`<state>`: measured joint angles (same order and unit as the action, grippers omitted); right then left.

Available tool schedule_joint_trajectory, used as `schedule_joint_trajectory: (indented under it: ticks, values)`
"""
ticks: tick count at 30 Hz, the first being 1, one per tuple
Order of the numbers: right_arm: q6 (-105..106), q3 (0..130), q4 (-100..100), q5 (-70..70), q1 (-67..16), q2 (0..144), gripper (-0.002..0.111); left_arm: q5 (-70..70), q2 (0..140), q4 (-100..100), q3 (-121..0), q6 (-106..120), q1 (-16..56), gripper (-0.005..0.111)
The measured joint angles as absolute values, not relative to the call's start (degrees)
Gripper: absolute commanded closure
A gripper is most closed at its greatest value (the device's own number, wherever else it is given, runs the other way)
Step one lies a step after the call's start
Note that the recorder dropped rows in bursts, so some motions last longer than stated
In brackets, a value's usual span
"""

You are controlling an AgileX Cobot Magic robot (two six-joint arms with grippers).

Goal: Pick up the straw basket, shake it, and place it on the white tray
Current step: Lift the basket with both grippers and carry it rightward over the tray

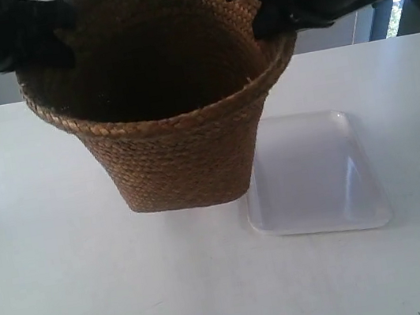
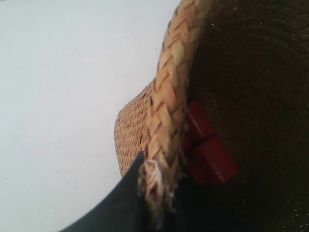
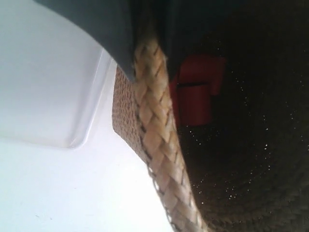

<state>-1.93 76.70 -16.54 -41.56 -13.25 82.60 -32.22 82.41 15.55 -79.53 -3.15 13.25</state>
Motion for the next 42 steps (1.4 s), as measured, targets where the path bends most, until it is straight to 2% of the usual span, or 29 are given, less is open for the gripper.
schedule_joint_trajectory:
  ticks: [8, 20, 42]
  values:
    - [-0.96, 62.45, -16.22, -31.77, -16.0, 73.16, 0.108, -20.74, 75.3, 16.09, -66.71, -3.15, 17.84, 0.107]
    - [1.0, 48.95, -16.59, -21.06, -18.94, 66.91, 0.108, -16.81, 70.43, 13.8, -59.21, -2.66, 18.73, 0.107]
    - [1.67, 46.75, -17.89, -18.84, -21.04, 67.66, 0.108, -13.15, 68.76, 14.73, -55.68, -1.28, 20.86, 0.107]
